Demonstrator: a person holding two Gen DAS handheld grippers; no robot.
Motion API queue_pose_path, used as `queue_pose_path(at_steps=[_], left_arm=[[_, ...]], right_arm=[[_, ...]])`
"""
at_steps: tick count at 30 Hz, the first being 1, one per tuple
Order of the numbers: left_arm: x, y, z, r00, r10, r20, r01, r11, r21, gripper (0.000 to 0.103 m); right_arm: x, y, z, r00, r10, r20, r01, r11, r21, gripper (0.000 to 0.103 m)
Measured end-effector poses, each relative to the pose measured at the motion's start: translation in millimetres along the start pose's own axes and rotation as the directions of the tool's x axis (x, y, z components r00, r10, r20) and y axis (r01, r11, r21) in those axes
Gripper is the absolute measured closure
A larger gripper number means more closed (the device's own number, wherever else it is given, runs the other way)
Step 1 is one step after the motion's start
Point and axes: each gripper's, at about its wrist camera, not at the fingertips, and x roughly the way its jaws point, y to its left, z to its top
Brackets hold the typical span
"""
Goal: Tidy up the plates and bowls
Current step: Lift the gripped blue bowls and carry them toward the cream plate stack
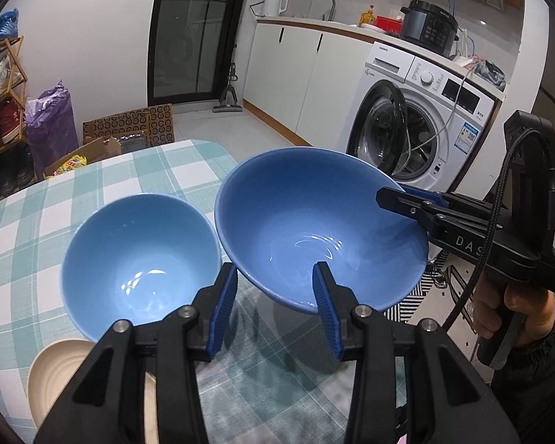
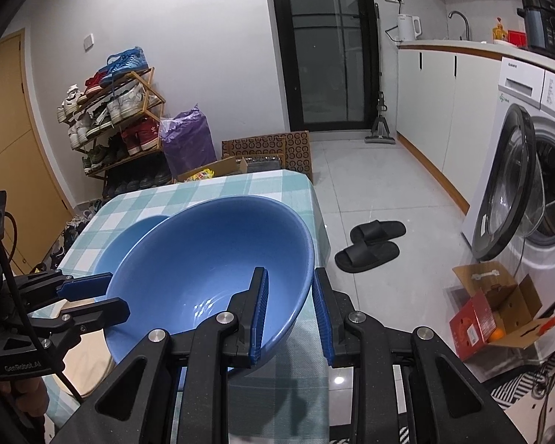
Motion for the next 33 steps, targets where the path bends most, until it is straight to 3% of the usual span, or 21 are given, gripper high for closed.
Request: queue_pose_path(at_steps=[16,33], left_arm=[[-31.6,18.7,6.8,0.998,0.035,0.058,-0.034,0.999,-0.012,0.062],[-60.0,56.2,7.2,0.991,0.086,0.1,-0.08,0.995,-0.059,0.062]], right_arm=[[-19.6,35.1,23.6,0.999,0.018,0.042,-0.016,0.998,-0.059,0.078],[-13.0,84.3,49.5,0.996,0.068,0.065,-0.061,0.992,-0.109,0.078]])
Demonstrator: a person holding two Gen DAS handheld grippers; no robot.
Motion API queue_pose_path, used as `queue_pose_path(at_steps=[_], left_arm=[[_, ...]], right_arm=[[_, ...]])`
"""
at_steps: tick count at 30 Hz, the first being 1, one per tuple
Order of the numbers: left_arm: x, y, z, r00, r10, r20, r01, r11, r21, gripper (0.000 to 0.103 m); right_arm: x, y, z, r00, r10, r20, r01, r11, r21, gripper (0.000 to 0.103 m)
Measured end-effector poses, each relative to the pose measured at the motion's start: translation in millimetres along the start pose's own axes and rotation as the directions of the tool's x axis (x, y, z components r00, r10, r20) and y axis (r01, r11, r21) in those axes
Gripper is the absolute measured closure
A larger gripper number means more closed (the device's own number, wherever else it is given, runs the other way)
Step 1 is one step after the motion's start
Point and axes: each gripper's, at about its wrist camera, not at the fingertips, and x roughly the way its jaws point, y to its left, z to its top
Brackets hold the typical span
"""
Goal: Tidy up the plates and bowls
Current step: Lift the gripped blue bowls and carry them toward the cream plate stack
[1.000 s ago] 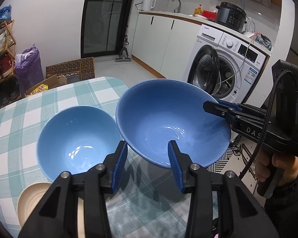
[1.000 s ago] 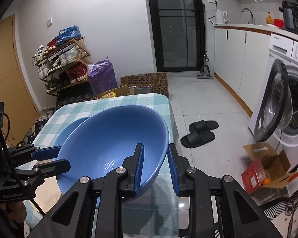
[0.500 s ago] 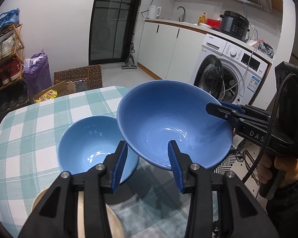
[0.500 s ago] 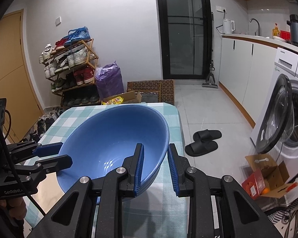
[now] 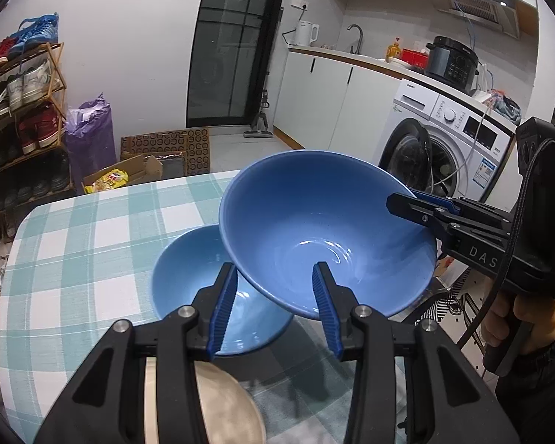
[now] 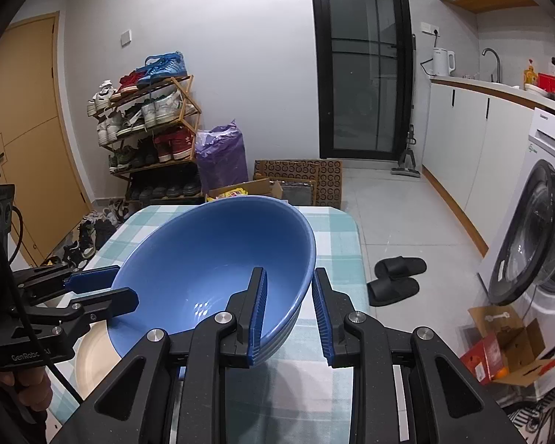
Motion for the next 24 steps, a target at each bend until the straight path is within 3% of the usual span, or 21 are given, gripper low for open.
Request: queue_pose_path(at_steps=[24], left_arm=[[-3.2,48.9,-2.1,0.998,0.063,0.004,-0.063,0.996,-0.063,0.062]], right_arm=[[48.7,40.0,15.7,0.998,0.059,-0.032,-0.06,0.997,-0.042,0.078]])
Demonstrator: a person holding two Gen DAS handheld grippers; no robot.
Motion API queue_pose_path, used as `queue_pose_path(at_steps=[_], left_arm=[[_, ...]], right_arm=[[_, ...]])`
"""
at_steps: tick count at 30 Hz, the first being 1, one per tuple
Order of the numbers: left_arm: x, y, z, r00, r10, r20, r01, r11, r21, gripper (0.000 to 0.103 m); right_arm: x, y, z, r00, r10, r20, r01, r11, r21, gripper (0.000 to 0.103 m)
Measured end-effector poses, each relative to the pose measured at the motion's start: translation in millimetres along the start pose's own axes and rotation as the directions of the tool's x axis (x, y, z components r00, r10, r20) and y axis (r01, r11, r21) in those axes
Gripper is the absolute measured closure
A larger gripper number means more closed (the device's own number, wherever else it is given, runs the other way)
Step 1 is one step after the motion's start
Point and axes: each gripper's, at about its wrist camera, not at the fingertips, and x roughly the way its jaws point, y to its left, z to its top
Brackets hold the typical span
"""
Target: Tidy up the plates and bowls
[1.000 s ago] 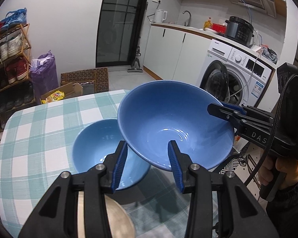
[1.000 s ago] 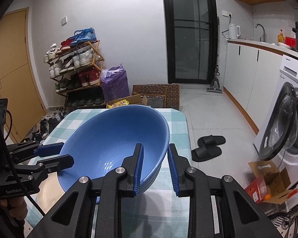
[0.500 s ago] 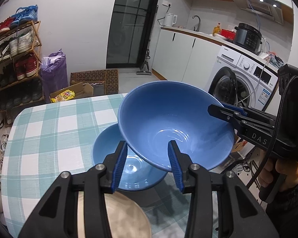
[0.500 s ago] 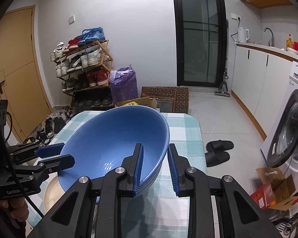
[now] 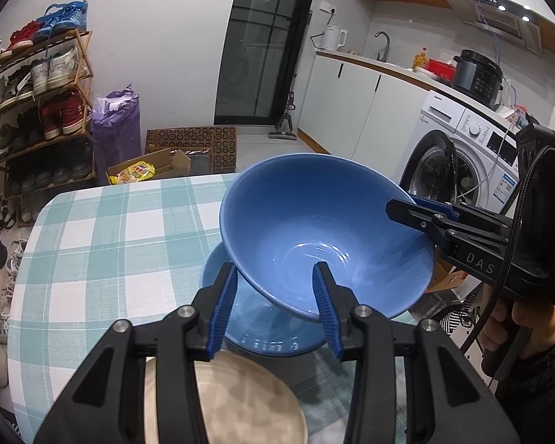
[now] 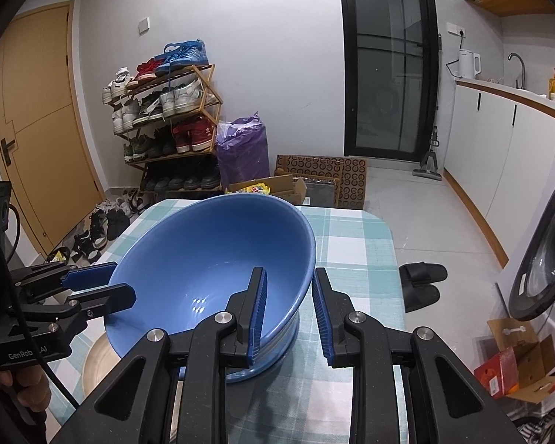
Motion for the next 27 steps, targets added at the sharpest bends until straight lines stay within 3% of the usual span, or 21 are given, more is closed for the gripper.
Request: queue_pose_path(at_steps=[27], left_arm=[[28.7,25.3,-16.8,0.998,0.036,-0.048,-0.038,0.998,-0.05,0.062]], right_arm=[[55.5,19.1,-6.0,0.997,-0.008,-0.078,0.005,1.0,-0.031,0.078]])
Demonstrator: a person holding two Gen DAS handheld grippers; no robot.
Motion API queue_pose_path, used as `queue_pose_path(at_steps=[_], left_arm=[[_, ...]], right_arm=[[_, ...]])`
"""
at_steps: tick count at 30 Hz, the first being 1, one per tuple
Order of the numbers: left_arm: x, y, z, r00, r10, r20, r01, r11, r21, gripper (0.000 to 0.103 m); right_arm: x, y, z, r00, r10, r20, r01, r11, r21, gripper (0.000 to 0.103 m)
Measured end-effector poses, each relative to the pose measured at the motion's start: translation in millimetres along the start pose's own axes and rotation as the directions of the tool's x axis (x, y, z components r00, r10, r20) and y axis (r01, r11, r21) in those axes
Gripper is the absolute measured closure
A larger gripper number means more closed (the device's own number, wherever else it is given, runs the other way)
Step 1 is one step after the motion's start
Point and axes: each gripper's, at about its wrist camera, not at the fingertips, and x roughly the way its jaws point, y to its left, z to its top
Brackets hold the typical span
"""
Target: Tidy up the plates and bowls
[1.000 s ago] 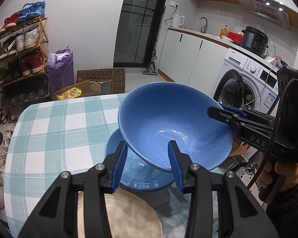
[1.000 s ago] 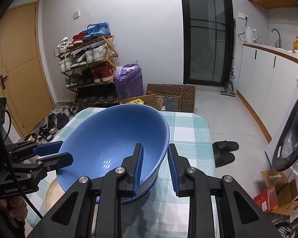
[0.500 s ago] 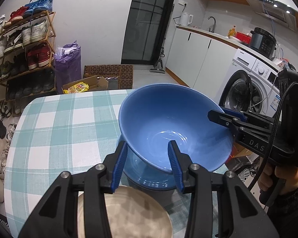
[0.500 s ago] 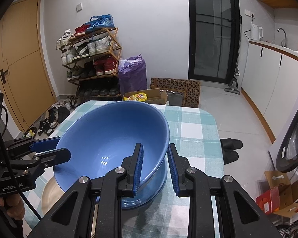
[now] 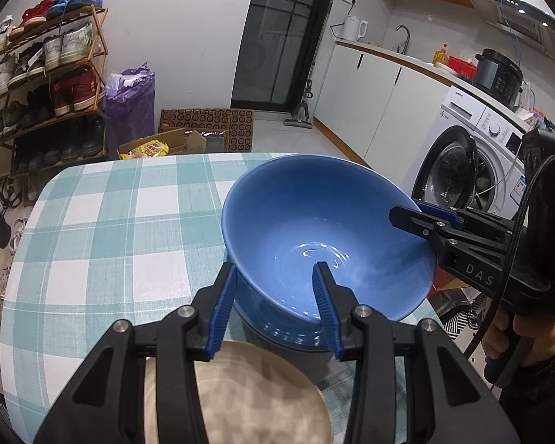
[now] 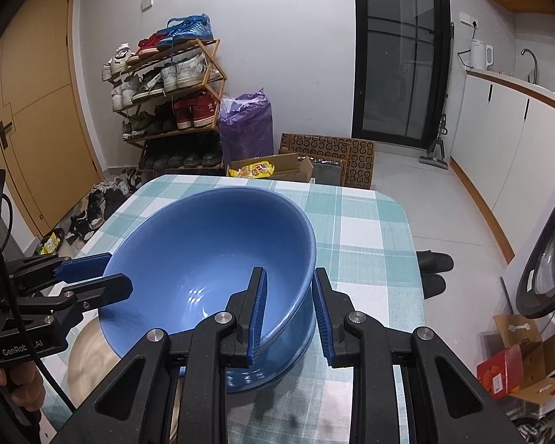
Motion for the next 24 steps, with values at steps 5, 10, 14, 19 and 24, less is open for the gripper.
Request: queue_pose_path(at_steps=[5,10,14,19,24], left_arm=[[6.4,3.2,-3.1,1.0,0.005,-0.013,-0.005,1.0,-0.009,0.062],[11.2,4.6,-4.8,1.0,0.006,-0.022,-0.006,1.0,-0.008,0.062],[15.3,5.8,-6.3,1.0,0.009,-0.028,-0.009,1.0,-0.009,0.062],[20.3,7.0,-8.2,0.999,0.013,-0.037,-0.013,1.0,-0.011,0.062],[24.6,7.5,-10.8,0.999,0.017,-0.047,-0.018,1.0,-0.008,0.062]], right_arm=[[11.9,4.8,1.6,1.0,-0.005,-0.013,0.005,1.0,-0.004,0.078],[19.7,5.6,-1.3,1.0,-0.011,-0.022,0.011,1.0,-0.008,0.078],[26.9,7.1,-3.0,0.999,-0.013,-0.032,0.012,1.0,-0.009,0.078],[33.8,7.1,-6.0,0.999,-0.018,-0.04,0.018,1.0,-0.011,0.078],[37.9,8.7,-9.2,0.999,-0.025,-0.045,0.024,1.0,-0.018,0.078]])
